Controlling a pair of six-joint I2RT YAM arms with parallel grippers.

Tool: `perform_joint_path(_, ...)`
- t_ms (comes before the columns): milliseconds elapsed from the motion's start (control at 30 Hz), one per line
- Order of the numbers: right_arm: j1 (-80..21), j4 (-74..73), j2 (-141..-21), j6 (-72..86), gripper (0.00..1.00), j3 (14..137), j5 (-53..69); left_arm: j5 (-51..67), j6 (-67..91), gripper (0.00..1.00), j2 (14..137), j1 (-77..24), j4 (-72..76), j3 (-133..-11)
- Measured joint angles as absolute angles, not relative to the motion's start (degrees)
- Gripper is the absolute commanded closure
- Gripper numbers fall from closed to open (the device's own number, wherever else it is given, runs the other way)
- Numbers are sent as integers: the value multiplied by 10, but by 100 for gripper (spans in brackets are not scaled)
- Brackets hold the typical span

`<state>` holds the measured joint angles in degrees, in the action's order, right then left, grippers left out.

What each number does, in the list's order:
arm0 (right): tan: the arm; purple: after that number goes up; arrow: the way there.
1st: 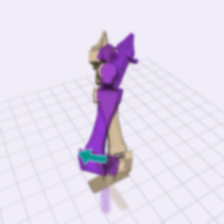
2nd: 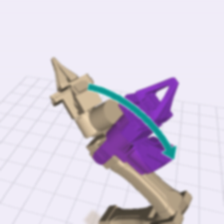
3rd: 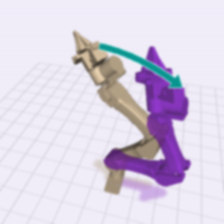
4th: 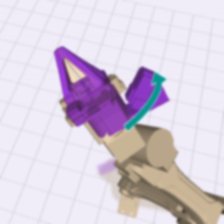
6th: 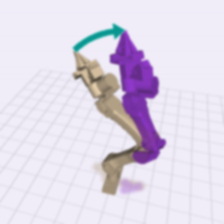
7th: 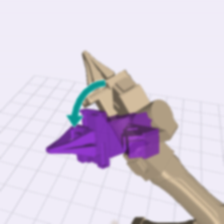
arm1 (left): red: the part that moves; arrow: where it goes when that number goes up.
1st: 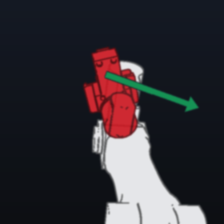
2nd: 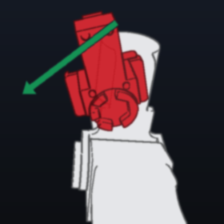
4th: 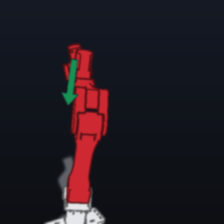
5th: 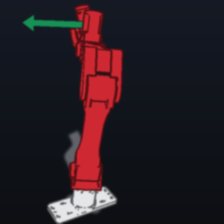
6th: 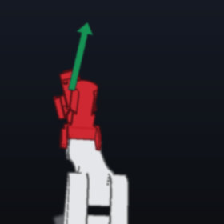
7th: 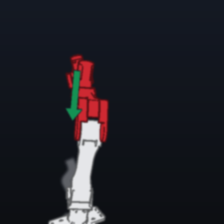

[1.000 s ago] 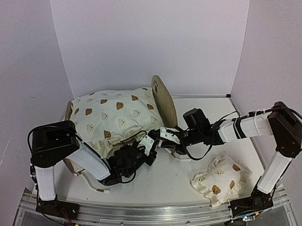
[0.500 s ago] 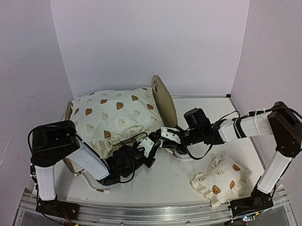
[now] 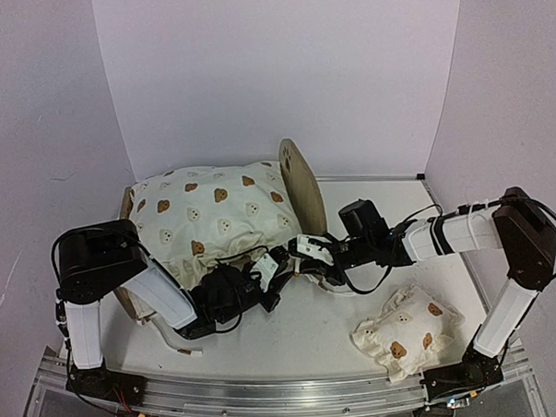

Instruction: Set up the pet bed

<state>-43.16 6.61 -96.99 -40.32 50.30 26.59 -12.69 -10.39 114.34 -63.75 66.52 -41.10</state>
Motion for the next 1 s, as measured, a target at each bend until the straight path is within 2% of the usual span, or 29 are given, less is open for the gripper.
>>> perform_joint_path(400, -432, 65, -973, -407, 100, 507, 275, -89, -118, 72, 1143, -622, 660, -409)
perform_joint_path(700, -424, 51, -973, -418, 100, 513, 279, -56, -125, 73, 1150, -617, 657, -426)
perform_joint_path(833, -421, 44, -973, -428, 100, 514, 281, -31, -136, 76, 1150, -613, 656, -432)
perform_joint_path(1000, -420, 27, -975, -429, 100, 516, 276, 15, -162, 91, 1151, -613, 632, -457)
